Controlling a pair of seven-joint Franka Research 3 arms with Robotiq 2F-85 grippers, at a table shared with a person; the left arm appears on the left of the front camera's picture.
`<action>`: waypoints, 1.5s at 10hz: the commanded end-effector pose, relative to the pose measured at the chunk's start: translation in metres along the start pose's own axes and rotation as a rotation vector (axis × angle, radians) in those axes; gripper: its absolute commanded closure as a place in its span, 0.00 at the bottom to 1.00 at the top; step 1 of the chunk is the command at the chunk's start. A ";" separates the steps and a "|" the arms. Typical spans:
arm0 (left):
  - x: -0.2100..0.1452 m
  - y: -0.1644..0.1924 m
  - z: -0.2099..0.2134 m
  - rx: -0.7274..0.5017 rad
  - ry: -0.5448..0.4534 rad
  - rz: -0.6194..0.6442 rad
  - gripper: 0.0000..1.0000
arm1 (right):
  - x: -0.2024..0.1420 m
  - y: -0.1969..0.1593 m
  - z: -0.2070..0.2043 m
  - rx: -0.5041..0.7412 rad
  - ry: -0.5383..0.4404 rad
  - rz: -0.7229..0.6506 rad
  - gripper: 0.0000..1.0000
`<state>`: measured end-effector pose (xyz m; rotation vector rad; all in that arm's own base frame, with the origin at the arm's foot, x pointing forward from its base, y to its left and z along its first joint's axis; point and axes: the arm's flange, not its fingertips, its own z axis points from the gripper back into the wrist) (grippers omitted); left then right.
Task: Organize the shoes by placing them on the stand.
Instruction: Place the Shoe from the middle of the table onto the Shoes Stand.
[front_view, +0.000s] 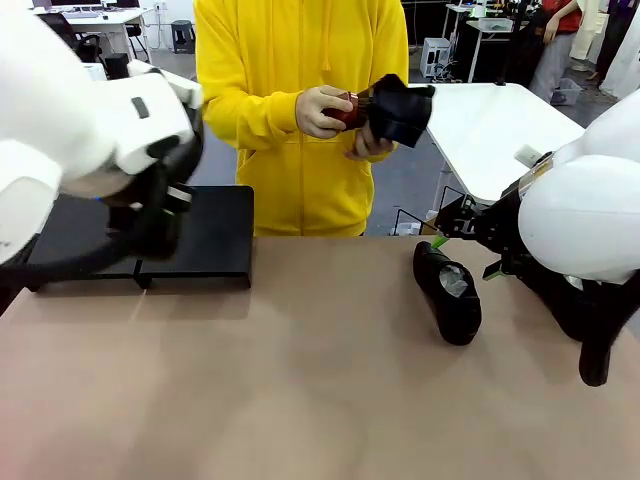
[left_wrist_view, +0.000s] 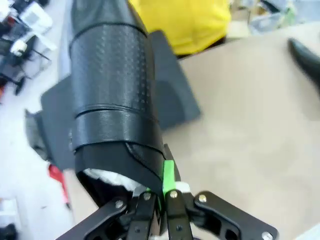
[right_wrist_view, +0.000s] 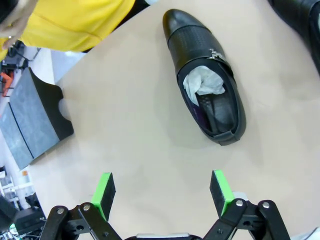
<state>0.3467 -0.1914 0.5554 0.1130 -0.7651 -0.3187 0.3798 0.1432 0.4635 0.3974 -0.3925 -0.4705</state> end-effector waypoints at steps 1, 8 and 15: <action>0.016 0.031 -0.059 0.086 -0.024 -0.069 1.00 | 0.001 0.000 0.001 -0.004 -0.004 0.010 0.00; 0.002 0.117 -0.109 0.122 0.112 -0.001 1.00 | 0.001 0.000 0.001 -0.004 -0.004 0.010 0.00; 0.016 0.134 -0.129 0.291 0.121 0.019 1.00 | 0.001 0.000 0.001 -0.004 -0.004 0.010 0.00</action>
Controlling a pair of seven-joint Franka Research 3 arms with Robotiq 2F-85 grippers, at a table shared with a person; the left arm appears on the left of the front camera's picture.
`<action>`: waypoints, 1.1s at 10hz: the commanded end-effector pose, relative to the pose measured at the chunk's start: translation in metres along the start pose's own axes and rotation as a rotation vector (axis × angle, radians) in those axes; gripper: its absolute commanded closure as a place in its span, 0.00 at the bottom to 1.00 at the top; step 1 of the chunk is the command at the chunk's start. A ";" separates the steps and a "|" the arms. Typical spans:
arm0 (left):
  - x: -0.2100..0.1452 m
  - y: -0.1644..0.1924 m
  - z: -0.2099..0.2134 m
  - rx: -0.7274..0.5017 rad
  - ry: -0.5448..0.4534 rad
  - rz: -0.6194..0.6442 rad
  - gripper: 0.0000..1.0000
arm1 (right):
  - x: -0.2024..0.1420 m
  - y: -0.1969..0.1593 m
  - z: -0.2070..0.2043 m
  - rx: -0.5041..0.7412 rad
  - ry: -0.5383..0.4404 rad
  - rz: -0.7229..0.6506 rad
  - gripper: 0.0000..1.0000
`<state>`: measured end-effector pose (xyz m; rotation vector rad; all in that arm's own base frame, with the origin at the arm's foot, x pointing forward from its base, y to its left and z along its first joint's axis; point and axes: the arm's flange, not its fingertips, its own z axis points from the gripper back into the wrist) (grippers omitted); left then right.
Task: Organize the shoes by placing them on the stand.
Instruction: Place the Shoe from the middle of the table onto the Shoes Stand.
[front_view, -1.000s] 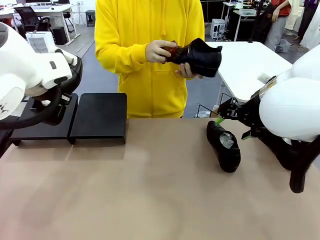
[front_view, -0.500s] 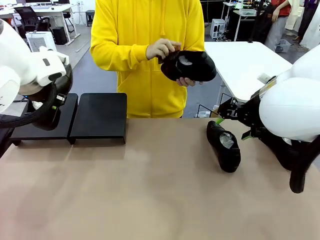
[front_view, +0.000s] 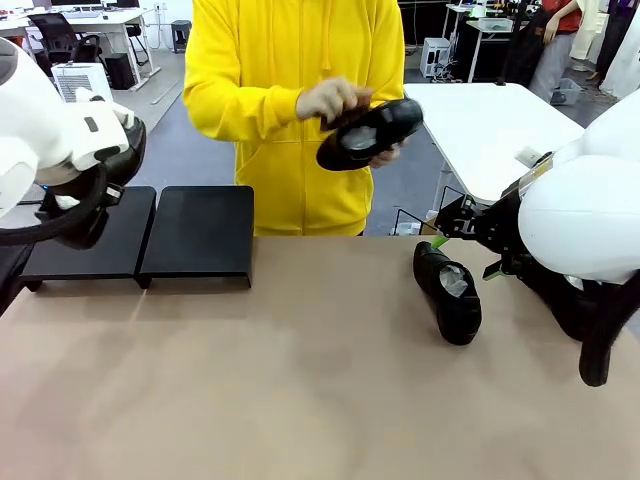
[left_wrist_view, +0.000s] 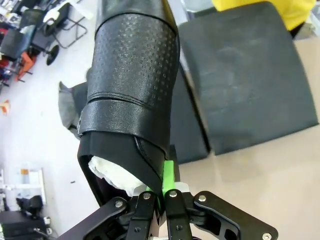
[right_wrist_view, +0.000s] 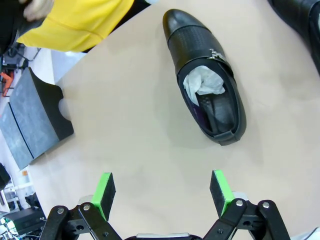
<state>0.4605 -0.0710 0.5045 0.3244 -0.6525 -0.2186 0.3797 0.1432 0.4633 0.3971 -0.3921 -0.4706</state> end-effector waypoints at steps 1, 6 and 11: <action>0.019 0.010 -0.025 0.099 -0.022 -0.015 1.00 | 0.001 0.001 0.001 -0.003 -0.004 0.010 0.00; 0.018 0.029 -0.093 0.164 0.100 0.140 1.00 | 0.001 0.001 0.001 -0.003 -0.004 0.010 0.00; 0.008 0.039 -0.136 0.153 0.117 0.202 1.00 | 0.001 0.001 0.001 -0.003 -0.004 0.010 0.00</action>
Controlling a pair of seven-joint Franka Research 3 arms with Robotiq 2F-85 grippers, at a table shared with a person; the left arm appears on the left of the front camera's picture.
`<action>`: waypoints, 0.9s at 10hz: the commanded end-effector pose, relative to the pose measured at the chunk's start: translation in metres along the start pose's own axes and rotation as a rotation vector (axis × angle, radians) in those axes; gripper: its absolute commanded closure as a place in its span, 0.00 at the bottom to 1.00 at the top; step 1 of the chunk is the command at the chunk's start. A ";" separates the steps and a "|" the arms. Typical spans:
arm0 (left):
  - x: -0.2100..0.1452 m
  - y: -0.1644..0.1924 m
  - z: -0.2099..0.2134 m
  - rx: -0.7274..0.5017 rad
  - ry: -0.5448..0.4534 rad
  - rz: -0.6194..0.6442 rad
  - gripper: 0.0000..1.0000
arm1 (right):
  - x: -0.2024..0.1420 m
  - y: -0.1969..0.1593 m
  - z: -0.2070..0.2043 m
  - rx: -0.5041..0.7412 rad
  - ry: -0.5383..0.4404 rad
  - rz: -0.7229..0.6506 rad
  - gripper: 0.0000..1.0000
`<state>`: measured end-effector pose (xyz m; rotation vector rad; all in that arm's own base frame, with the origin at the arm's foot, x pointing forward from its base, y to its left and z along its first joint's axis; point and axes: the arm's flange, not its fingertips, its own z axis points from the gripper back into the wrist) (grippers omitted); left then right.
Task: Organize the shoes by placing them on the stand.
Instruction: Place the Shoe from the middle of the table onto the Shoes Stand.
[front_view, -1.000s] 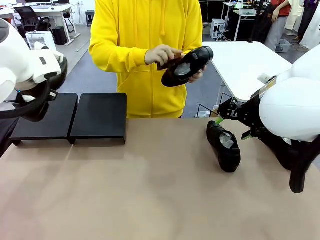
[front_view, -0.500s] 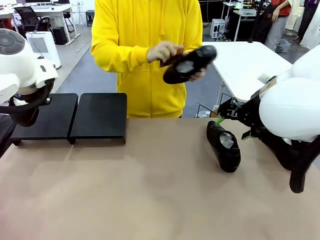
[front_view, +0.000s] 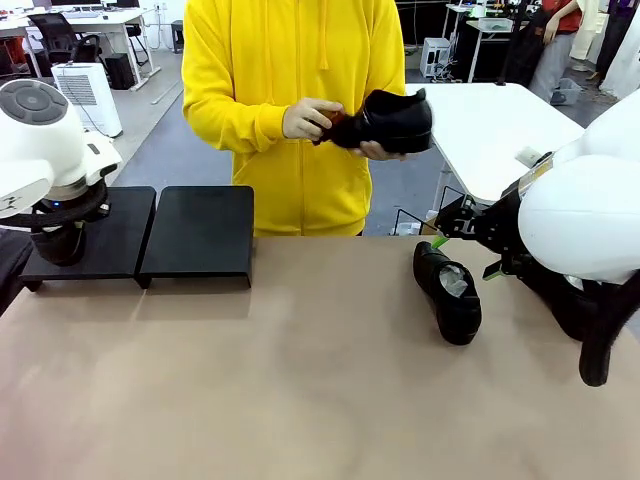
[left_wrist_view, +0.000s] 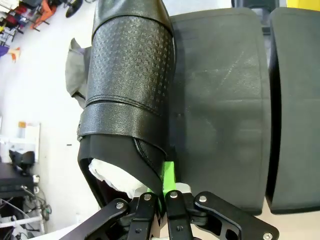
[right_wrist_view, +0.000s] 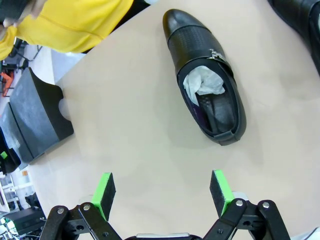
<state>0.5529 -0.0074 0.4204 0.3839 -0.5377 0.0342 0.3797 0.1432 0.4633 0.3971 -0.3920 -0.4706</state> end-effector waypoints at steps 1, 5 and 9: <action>0.002 0.002 -0.004 0.033 -0.038 0.011 1.00 | 0.001 0.001 0.001 -0.003 -0.005 0.010 0.00; 0.004 0.008 -0.010 0.035 -0.030 0.017 1.00 | 0.001 0.001 0.001 -0.003 -0.005 0.010 0.00; 0.006 0.008 -0.013 0.040 -0.008 -0.014 1.00 | 0.001 0.001 0.001 -0.003 -0.005 0.010 0.00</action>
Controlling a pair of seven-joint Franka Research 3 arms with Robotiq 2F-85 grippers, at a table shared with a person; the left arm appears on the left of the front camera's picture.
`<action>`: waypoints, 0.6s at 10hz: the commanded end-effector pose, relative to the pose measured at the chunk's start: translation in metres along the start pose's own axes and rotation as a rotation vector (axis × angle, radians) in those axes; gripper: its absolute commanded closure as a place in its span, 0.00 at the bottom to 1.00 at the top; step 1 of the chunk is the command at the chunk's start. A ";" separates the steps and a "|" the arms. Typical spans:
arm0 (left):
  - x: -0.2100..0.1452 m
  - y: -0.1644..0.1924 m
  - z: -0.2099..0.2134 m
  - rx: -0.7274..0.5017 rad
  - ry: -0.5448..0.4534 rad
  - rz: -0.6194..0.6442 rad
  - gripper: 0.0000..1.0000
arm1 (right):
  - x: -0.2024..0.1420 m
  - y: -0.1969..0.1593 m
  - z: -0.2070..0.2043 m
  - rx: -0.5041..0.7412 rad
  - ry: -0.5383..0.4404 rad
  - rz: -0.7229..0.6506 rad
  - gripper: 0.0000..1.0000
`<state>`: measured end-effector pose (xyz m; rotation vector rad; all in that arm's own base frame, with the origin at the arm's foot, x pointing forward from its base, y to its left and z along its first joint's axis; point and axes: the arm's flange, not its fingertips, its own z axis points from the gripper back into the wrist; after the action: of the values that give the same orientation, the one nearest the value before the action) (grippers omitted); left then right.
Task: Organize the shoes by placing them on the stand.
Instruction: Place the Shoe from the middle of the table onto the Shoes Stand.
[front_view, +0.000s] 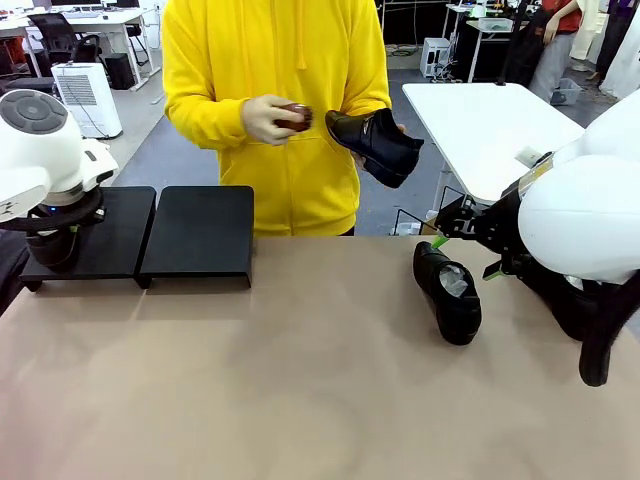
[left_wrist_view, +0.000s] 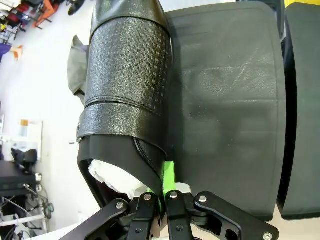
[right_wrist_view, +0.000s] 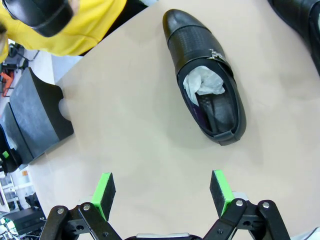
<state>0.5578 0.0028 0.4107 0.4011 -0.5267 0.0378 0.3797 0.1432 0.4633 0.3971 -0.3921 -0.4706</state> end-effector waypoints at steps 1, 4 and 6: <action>0.007 0.003 0.001 0.022 -0.019 -0.014 0.91 | 0.001 0.001 0.001 -0.003 -0.004 0.010 0.00; 0.009 0.008 0.000 0.027 -0.029 0.020 0.47 | 0.001 0.001 0.001 -0.003 -0.004 0.010 0.00; 0.011 0.013 0.004 0.043 -0.049 0.043 0.47 | 0.001 0.001 0.001 -0.003 -0.004 0.010 0.00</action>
<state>0.5636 0.0100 0.4221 0.4074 -0.5485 0.0562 0.3797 0.1432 0.4633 0.3971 -0.3921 -0.4706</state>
